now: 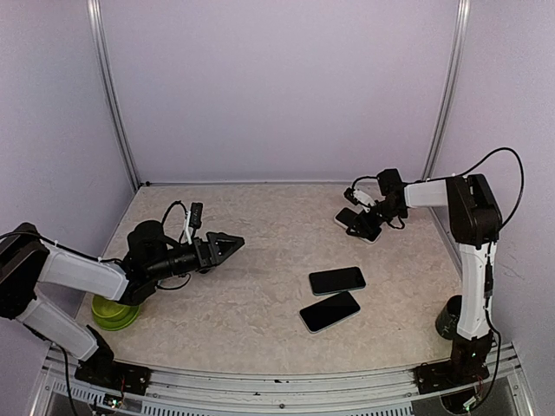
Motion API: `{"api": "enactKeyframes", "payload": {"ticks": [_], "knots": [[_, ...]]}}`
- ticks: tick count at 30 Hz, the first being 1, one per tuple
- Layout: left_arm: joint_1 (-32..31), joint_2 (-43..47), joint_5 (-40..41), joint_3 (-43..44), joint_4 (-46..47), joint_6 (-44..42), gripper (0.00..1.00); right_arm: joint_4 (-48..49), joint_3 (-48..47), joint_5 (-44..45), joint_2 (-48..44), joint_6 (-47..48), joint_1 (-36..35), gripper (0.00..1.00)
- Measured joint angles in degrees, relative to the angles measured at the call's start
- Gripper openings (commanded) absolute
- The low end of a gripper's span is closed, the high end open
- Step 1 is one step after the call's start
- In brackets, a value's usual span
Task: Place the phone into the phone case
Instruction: Place the phone with the phone case at the center of the board, then pick up the phone at the center of the board.
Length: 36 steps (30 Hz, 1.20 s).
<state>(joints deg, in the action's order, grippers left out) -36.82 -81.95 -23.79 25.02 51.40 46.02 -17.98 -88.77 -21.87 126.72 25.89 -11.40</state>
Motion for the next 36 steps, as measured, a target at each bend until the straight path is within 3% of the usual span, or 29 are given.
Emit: {"api": "enactKeyframes", "payload": {"ticks": [13, 24, 36], "knots": [[-0.7, 0.0, 0.5, 0.1, 0.0, 0.0, 0.99, 0.3, -0.2, 0.3, 0.2, -2.6, 0.0, 0.9], [-0.9, 0.0, 0.8, 0.8, -0.2, 0.0, 0.99, 3.1, 1.3, 0.5, -0.2, -3.7, -0.1, 0.93], [-1.1, -0.2, 1.2, 1.6, -0.5, 0.0, 0.99, 6.8, 10.4, 1.5, -13.6, -3.0, -5.2, 0.94]]}}
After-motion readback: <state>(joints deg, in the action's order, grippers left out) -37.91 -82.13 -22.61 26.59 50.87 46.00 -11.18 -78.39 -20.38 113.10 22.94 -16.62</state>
